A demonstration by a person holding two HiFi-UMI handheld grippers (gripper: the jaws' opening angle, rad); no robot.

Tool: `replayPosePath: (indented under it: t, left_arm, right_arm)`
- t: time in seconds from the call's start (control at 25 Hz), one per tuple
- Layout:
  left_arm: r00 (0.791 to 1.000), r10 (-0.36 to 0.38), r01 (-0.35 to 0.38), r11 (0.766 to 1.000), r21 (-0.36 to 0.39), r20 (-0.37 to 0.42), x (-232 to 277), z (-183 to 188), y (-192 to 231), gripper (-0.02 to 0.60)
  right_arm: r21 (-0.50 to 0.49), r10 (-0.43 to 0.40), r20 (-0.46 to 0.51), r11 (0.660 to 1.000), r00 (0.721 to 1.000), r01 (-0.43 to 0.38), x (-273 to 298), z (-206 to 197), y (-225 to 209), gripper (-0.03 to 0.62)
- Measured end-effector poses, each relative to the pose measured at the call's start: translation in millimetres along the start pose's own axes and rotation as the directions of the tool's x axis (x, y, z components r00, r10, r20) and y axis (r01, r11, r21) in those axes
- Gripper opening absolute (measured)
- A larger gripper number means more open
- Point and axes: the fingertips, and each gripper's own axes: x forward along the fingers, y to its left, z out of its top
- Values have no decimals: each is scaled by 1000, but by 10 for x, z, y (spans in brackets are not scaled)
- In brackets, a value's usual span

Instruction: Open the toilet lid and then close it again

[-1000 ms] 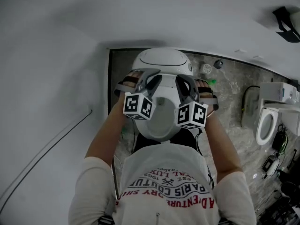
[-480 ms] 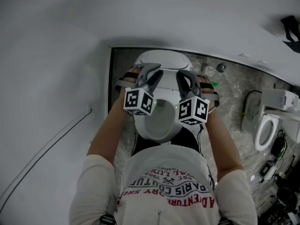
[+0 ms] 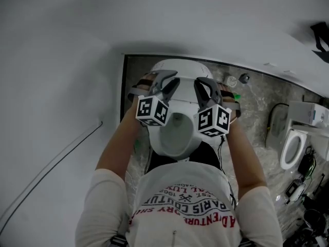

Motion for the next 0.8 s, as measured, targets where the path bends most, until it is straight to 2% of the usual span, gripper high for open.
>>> replayPosePath:
  t: [0.16, 0.36, 0.52, 0.6, 0.72, 0.8]
  left_arm:
    - [1000, 22, -22, 999, -46, -8, -35, -17, 13, 108]
    - [999, 46, -45, 987, -153, 2, -218, 29, 12, 130]
    - [992, 95, -76, 973, -219, 78, -475, 226, 108, 128]
    - [985, 129, -93, 959, -268, 117, -641, 333, 179, 114]
    - [964, 199, -120, 918, -379, 177, -937, 491, 275, 47]
    - [951, 215, -97, 889, -448, 220, -1137, 609, 278, 32]
  right_arm:
    - [29, 14, 25, 999, 1000, -14, -11, 2, 22, 37]
    - [180, 91, 91, 978, 992, -106, -178, 54, 48, 37]
    - [289, 11, 167, 956, 986, -59, -479, 255, -118, 37]
    - [315, -45, 159, 949, 986, -8, -633, 330, -169, 37]
    - [358, -133, 127, 930, 983, 80, -882, 435, -180, 36]
    - [410, -167, 105, 905, 980, 110, -1053, 489, -130, 34]
